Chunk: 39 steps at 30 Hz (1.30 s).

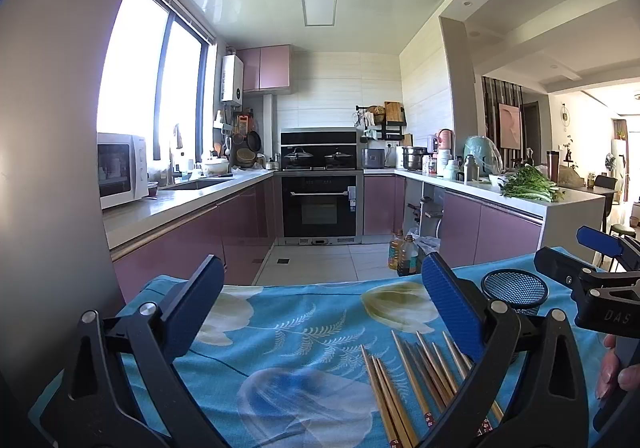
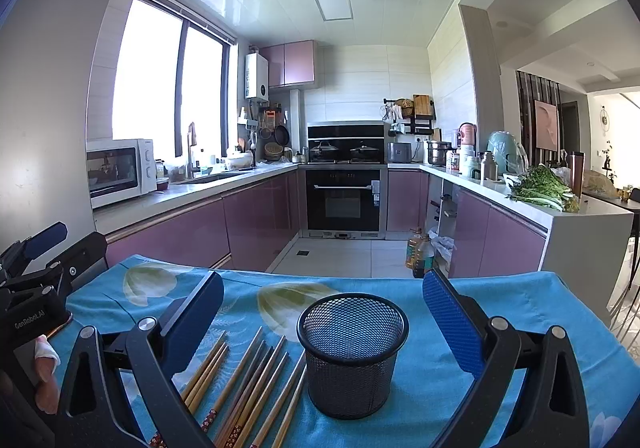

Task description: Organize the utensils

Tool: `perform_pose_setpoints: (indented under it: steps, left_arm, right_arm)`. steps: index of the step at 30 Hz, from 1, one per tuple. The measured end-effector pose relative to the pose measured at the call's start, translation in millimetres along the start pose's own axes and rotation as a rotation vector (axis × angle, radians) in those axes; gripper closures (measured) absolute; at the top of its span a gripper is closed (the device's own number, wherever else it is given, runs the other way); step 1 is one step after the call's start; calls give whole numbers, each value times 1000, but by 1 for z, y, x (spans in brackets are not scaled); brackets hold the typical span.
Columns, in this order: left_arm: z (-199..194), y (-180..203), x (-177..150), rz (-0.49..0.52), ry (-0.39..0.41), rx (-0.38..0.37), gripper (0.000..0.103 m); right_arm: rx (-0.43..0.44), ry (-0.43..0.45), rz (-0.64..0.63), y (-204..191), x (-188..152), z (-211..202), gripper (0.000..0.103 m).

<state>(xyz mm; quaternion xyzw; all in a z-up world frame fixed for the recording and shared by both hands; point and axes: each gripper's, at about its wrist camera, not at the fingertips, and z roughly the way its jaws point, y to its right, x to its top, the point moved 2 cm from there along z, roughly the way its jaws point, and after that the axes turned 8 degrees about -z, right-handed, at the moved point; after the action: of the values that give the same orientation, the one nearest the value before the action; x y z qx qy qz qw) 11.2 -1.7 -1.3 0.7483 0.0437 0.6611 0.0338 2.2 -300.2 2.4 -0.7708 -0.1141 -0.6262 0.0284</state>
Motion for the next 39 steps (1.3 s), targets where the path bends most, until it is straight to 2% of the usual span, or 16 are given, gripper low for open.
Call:
perform_pose_setpoints:
  steps: [39]
  left_arm:
    - [7, 3, -5, 6, -24, 3, 6]
  right_arm:
    - [10, -15, 24, 7, 3, 5, 6]
